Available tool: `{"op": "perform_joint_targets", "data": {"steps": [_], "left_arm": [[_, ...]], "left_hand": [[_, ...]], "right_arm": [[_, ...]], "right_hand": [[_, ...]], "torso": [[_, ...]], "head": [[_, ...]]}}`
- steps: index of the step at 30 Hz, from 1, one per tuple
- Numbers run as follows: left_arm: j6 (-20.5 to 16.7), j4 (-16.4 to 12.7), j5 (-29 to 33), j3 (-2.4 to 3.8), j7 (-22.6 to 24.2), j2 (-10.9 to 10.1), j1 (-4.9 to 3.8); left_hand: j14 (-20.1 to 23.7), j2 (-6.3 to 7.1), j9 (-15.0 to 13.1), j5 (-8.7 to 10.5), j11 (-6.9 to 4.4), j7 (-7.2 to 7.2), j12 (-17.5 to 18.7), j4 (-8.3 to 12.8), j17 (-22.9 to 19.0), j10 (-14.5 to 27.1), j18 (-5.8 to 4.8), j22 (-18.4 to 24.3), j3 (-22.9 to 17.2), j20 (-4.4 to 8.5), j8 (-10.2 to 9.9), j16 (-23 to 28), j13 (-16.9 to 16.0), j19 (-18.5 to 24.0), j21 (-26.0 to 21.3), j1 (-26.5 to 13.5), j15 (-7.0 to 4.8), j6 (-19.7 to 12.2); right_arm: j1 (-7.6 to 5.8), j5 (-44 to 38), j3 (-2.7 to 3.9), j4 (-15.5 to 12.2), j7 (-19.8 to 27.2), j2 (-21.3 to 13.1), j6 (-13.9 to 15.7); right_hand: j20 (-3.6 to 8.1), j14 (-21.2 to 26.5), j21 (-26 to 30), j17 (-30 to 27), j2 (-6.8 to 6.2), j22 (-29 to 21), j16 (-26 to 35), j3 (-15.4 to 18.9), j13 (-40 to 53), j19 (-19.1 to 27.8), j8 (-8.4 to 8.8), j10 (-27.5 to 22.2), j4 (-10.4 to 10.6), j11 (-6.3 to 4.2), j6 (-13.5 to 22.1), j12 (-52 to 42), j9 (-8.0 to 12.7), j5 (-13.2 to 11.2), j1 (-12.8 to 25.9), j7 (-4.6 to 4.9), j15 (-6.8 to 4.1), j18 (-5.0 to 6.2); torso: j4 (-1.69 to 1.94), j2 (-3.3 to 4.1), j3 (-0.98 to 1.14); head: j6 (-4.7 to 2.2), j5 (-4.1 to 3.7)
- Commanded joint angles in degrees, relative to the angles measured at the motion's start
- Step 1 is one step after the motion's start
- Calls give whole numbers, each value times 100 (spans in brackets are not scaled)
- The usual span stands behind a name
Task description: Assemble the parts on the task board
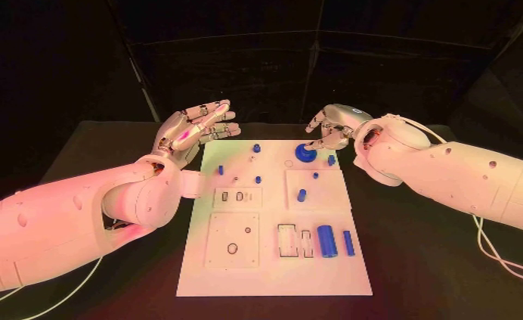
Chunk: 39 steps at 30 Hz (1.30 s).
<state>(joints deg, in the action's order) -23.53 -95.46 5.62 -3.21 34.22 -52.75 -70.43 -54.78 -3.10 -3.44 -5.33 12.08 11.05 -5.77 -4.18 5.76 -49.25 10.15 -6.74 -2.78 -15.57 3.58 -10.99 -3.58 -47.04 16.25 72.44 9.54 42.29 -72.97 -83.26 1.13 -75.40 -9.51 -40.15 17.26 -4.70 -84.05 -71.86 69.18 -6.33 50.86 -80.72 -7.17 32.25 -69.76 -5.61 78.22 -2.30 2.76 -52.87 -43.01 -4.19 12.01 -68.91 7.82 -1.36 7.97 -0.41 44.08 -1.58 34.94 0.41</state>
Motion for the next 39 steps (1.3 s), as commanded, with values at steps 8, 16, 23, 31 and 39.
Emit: {"op": "perform_joint_targets", "data": {"steps": [8, 16, 23, 31, 39], "left_arm": [[125, 67, -48, 2, -4, 45, -10], [141, 108, -48, 1, -15, 83, -9], [148, 132, -48, 0, -20, 102, -8], [156, 139, -48, 0, -23, 112, -8], [159, 150, -48, 0, -28, 121, -8]], "left_hand": [[-47, -35, -4, -2, -3, 318, 4, 30, -10, -22, 33, 8, 0, -6, 17, 7, 0, -47, 16, 16, -8, 41], [-47, -35, -4, -2, -3, 318, 4, 30, -10, -22, 33, 8, 0, -6, 17, 7, 0, -47, 16, 16, -8, 41], [-45, -35, -3, -2, -2, 316, 12, 41, -13, -14, 32, 12, -1, -6, 15, 15, 1, -49, 13, 23, -7, 42], [-45, -35, -3, -2, -2, 316, 12, 41, -13, -14, 32, 12, -1, -6, 15, 15, 1, -49, 13, 23, -7, 42], [-45, -35, -3, -2, -2, 316, 12, 41, -13, -14, 32, 12, -1, -6, 15, 15, 1, -49, 13, 23, -7, 42]], "right_arm": [[-7, 683, 29, 103, -370, -77, -637], [-5, 508, 30, 329, -382, 161, -802], [-1, 335, 28, 497, -331, 353, -958], [2, 205, 27, 595, -315, 448, -1047], [10, 99, 25, 664, -314, 524, -1119]], "right_hand": [[-152, -414, -128, 1103, 101, 140, -580, 813, 3490, -52, -99, -65, 722, 190, 381, -3082, 26, 32, -418, 200, 159, -73], [-208, -434, -173, 1254, 118, 187, -647, 919, 4052, -74, -122, 143, 879, 248, 520, -3508, 23, 8, -634, 253, 210, -80], [-198, -449, -228, 1351, 266, 266, -688, 834, 4530, -113, -238, 387, 713, 215, 409, -3863, 8, -141, -1004, 209, 191, -91], [-187, -457, -260, 1392, 336, 315, -705, 793, 4715, -138, -262, 491, 630, 197, 369, -3994, 11, -201, -1091, 188, 177, -101], [-180, -460, -271, 1412, 376, 329, -712, 766, 4764, -145, -279, 518, 583, 187, 330, -4029, 9, -217, -1133, 176, 169, -103]], "torso": [[-2, 10, 5], [20, 17, -8], [-1, 10, -4], [2, 9, -5], [4, 14, 1]], "head": [[-7, -21], [9, -40], [35, -19], [51, -26], [59, -37]]}}
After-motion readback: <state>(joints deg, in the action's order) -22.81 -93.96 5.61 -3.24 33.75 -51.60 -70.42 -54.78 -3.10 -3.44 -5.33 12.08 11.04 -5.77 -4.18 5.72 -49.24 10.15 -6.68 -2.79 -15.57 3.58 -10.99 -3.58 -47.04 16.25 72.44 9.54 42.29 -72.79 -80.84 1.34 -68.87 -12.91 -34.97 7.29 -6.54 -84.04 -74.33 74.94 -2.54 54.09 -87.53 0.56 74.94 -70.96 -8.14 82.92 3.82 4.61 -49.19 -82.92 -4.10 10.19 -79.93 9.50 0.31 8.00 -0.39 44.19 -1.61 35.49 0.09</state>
